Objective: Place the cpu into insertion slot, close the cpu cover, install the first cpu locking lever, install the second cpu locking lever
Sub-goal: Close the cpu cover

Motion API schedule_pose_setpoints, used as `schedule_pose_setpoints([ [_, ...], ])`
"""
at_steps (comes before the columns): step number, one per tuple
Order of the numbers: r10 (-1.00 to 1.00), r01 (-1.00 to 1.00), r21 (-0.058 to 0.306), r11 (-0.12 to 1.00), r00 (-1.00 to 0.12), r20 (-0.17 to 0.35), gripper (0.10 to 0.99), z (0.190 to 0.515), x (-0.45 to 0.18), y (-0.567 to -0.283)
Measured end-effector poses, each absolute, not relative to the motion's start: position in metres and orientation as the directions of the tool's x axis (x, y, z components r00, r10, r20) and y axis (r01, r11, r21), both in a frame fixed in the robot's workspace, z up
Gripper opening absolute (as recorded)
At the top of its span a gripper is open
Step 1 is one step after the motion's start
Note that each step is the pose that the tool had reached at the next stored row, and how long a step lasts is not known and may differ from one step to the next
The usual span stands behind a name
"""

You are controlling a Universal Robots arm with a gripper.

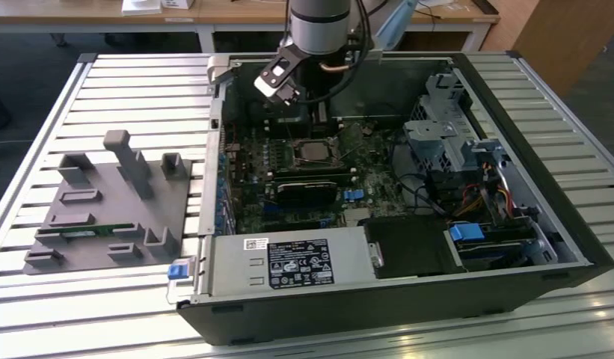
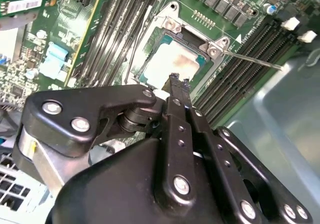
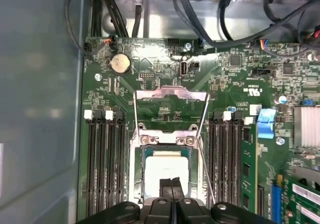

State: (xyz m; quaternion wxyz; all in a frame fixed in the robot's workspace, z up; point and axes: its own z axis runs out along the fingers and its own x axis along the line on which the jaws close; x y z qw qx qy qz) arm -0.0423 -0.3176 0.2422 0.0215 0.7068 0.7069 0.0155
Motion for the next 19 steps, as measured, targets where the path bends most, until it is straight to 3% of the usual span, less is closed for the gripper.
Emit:
schedule_pose_setpoints([
  [8, 1.0, 0.999, 0.052, 0.0, 0.0, -0.008, 0.106, 0.266, -0.041, -0.318],
  [19, 1.0, 0.999, 0.052, 0.0, 0.0, -0.008, 0.106, 0.266, -0.029, -0.318],
])
